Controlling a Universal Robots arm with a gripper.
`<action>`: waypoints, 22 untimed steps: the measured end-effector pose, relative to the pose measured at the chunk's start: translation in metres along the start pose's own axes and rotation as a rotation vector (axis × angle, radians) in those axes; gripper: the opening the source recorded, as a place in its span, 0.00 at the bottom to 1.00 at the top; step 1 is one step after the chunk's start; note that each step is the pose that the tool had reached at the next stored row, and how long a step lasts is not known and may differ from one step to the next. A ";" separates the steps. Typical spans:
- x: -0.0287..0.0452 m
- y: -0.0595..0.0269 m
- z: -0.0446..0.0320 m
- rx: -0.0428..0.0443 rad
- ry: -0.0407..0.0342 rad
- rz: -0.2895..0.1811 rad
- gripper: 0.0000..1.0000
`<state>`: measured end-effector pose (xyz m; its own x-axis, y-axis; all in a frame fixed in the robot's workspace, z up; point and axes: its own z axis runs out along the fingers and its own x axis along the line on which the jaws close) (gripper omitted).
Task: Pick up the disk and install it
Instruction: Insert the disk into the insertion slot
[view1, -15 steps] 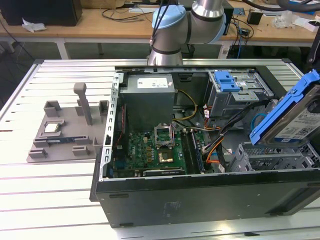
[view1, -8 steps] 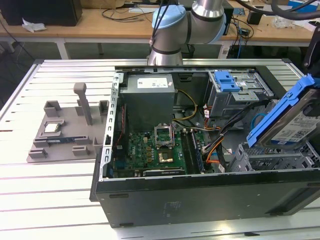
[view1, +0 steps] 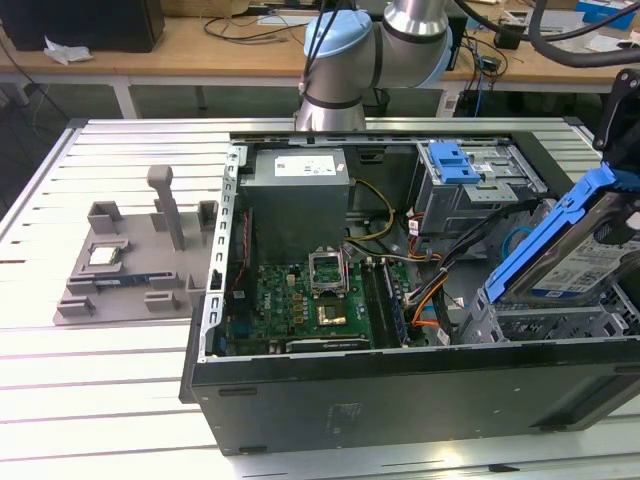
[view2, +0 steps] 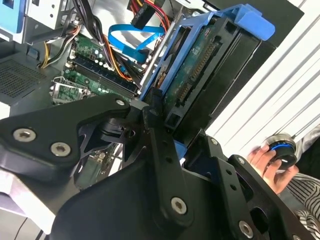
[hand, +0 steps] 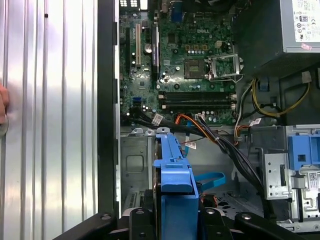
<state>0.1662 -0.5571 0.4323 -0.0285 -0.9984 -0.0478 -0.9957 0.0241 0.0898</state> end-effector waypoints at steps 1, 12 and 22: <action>0.0001 0.0001 0.0020 0.0000 0.0002 0.000 0.37; 0.0015 0.0004 0.0255 0.0000 0.0001 0.000 0.37; 0.0019 -0.0007 0.0359 0.0004 -0.0011 0.000 0.37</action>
<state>0.1637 -0.5573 0.3965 -0.0283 -0.9984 -0.0490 -0.9957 0.0239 0.0894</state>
